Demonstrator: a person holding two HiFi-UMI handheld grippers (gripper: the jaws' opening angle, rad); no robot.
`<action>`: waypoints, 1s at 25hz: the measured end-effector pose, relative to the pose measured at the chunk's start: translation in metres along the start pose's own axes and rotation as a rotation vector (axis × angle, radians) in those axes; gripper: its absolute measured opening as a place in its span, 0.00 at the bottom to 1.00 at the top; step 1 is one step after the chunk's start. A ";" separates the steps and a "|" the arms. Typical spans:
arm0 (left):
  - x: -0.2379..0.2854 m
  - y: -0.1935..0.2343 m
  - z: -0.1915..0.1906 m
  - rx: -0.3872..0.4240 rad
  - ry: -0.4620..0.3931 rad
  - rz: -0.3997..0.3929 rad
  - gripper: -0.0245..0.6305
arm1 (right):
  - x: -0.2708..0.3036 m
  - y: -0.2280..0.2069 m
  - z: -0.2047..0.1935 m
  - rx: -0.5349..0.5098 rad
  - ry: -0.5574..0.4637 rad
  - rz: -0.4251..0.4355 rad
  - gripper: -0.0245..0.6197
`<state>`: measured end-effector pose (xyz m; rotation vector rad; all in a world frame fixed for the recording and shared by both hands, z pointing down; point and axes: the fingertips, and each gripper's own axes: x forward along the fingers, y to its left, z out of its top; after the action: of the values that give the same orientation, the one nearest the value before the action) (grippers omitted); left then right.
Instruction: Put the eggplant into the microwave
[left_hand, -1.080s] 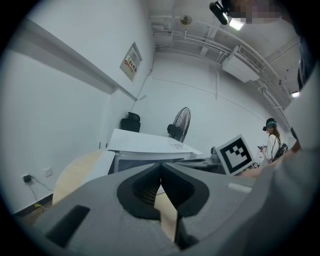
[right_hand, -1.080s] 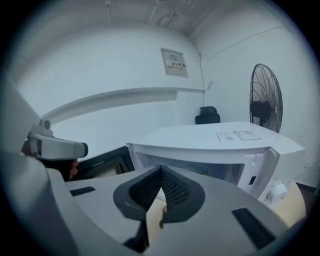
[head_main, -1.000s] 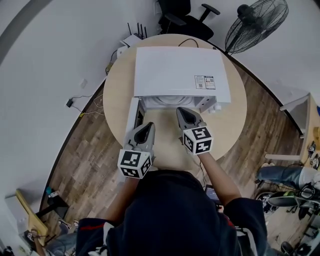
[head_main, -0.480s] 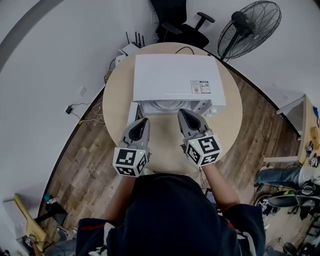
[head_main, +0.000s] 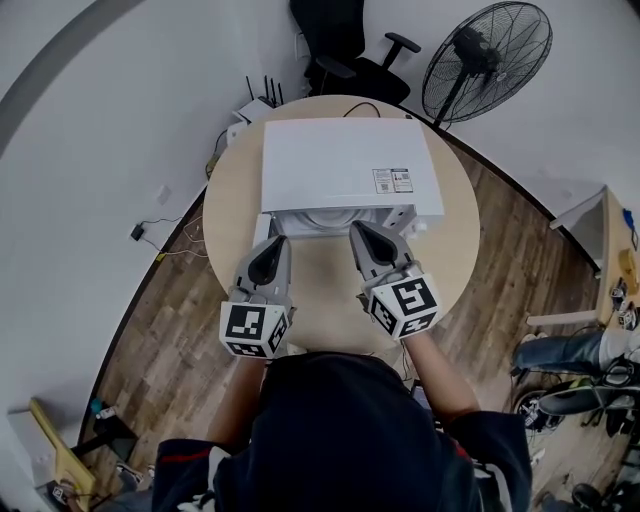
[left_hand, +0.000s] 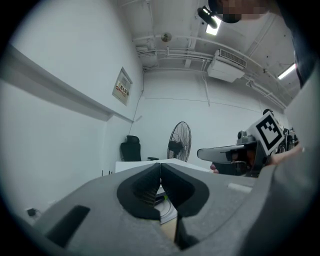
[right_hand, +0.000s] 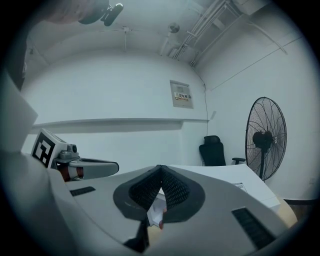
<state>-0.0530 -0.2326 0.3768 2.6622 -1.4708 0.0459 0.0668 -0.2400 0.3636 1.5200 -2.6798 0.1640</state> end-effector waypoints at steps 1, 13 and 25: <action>0.000 0.000 0.001 0.002 -0.002 0.002 0.06 | 0.001 0.001 -0.001 0.000 0.000 0.002 0.05; 0.001 0.007 0.004 -0.002 -0.009 0.008 0.06 | 0.014 0.014 -0.005 -0.004 0.008 0.046 0.05; -0.007 0.011 0.008 -0.015 -0.010 0.013 0.06 | 0.012 0.015 -0.002 -0.004 0.002 0.037 0.05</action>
<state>-0.0661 -0.2337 0.3694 2.6455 -1.4848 0.0231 0.0477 -0.2426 0.3656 1.4688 -2.7070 0.1618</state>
